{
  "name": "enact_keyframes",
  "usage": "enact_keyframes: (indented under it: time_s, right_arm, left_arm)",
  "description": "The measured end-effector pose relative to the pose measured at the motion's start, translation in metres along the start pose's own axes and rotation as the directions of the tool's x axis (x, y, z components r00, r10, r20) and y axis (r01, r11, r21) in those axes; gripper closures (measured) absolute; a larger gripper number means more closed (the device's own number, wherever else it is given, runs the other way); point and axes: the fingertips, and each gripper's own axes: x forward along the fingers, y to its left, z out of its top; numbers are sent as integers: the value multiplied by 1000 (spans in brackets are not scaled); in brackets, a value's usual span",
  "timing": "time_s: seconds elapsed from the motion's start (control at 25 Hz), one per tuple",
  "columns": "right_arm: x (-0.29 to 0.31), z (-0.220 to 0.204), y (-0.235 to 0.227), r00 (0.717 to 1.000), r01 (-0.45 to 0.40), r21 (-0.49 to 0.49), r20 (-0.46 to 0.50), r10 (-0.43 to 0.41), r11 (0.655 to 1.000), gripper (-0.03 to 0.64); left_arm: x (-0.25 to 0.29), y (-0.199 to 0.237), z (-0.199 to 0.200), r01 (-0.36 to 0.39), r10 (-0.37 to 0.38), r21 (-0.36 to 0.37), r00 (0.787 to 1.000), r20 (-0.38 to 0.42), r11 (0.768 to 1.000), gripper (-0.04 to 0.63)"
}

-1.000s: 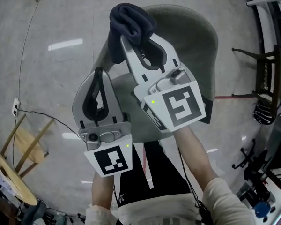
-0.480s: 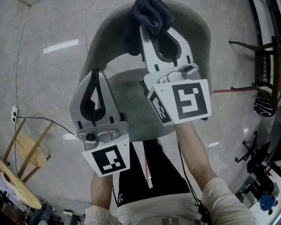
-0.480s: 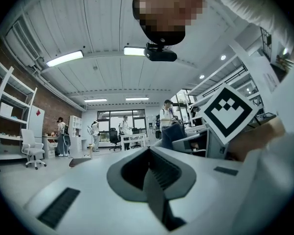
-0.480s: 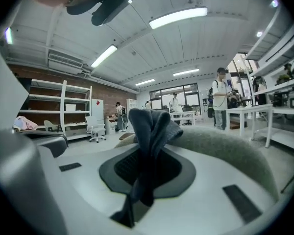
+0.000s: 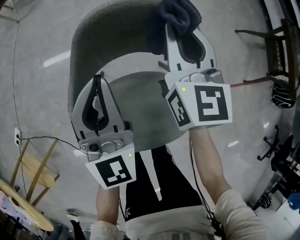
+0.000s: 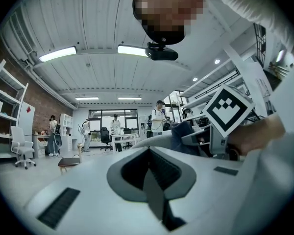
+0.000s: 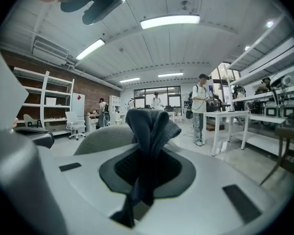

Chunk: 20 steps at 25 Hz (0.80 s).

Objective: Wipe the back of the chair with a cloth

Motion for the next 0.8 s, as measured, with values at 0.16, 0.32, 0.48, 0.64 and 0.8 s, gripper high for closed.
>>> enact_keyframes:
  time_s: [0.16,0.32,0.48,0.64,0.8]
  right_arm:
    - [-10,-1,-25,999,40,-7,-4,-40,999,557]
    - [-20,-5,-43,997,77,-1,-10,-77,997,557]
    - [-24,-7,-49,996,91,-12,-11,-91,996,557]
    - [-27,-3,-44,997,78,-13,-2,-78,997,557]
    - [-28,8,-15,999,-7,-38,35,9,999,557]
  left_arm:
    - [7,-18,3,25,-25,0,1000,5,1000,580]
    - [9,-28,5,43,-43,0,999,8,999,580]
    - [7,-30,4,45,-45,2,999,6,999,580]
    - [5,-25,1,29,-29,1,1000,4,1000,580]
    - [2,-15,-2,0,0,-3,1000,-2,1000,580]
